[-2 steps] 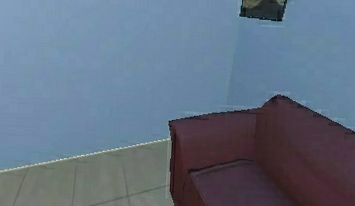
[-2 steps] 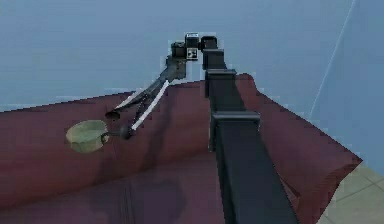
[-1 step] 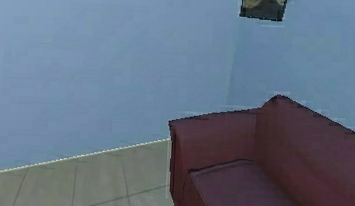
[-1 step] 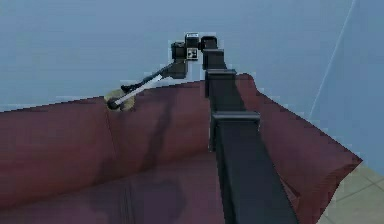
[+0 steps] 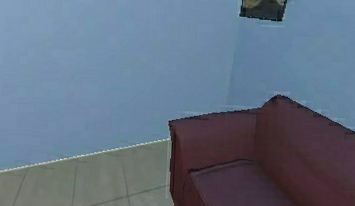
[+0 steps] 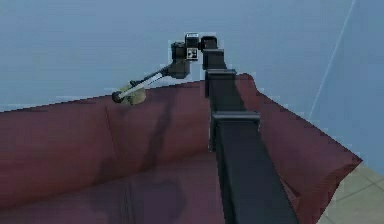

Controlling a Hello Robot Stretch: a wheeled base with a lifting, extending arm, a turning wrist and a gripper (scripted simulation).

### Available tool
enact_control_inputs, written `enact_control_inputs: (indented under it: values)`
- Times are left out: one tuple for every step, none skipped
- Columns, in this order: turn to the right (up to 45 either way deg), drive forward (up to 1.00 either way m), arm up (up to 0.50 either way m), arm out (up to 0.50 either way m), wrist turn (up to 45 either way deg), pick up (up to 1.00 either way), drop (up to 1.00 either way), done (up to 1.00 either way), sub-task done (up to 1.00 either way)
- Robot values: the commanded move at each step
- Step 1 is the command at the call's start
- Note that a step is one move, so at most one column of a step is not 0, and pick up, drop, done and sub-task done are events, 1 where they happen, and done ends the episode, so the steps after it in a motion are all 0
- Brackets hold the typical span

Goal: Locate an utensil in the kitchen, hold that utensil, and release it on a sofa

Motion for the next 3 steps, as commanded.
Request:
enact_control_inputs:
  values:
    - [0.0,0.0,-0.3,0.0,0.0,0.0,0.0,0.0,0.0]
    - [0.0,0.0,-0.32,0.0,0.0,0.0,0.0,0.0,0.0]
    - [0.0,0.0,0.0,0.0,0.0,0.0,1.0,0.0,0.0]
